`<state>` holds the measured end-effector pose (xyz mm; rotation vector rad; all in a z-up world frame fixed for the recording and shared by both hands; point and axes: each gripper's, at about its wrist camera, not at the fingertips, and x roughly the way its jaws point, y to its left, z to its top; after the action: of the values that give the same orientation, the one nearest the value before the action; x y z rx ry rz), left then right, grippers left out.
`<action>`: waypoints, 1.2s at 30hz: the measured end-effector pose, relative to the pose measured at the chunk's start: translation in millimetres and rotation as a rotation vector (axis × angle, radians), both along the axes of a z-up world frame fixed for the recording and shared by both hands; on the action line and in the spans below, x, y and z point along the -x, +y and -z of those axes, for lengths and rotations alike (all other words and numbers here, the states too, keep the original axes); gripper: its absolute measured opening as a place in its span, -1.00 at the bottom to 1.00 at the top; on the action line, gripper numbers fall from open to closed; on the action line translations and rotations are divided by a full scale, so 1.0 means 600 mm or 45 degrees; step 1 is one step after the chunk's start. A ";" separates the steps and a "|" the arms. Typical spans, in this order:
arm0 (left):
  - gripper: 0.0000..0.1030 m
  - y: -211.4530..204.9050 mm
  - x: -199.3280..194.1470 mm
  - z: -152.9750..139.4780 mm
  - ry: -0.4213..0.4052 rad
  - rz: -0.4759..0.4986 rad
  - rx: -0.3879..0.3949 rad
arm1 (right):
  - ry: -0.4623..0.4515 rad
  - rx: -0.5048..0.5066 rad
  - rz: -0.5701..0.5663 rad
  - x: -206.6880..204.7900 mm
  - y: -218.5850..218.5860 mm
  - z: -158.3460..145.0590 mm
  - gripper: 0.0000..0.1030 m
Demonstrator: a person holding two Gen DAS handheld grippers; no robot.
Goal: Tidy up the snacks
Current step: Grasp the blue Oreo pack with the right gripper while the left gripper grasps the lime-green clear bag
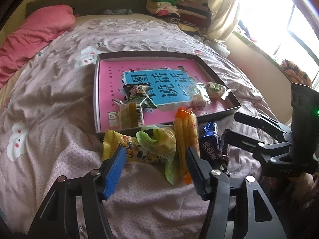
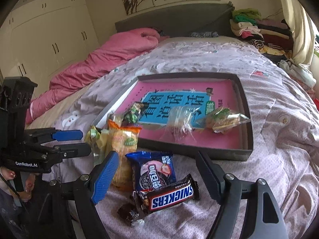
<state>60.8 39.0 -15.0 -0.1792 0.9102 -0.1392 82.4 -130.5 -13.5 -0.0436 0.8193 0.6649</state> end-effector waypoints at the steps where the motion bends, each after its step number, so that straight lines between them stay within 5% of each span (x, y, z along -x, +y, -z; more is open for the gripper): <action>1: 0.14 -0.002 -0.001 0.001 0.000 0.007 -0.001 | 0.007 0.004 -0.005 -0.001 0.001 0.002 0.53; 13: -0.15 -0.012 -0.015 0.011 -0.004 0.045 -0.028 | 0.057 0.077 -0.065 -0.009 0.018 0.031 0.35; 36: -0.13 -0.012 -0.051 0.024 0.038 0.073 0.012 | 0.140 0.136 -0.189 -0.037 0.046 0.073 0.10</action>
<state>91.2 31.7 -29.4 -0.1643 0.9449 -0.1941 104.4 -102.9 -57.6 -0.1671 0.9635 0.7680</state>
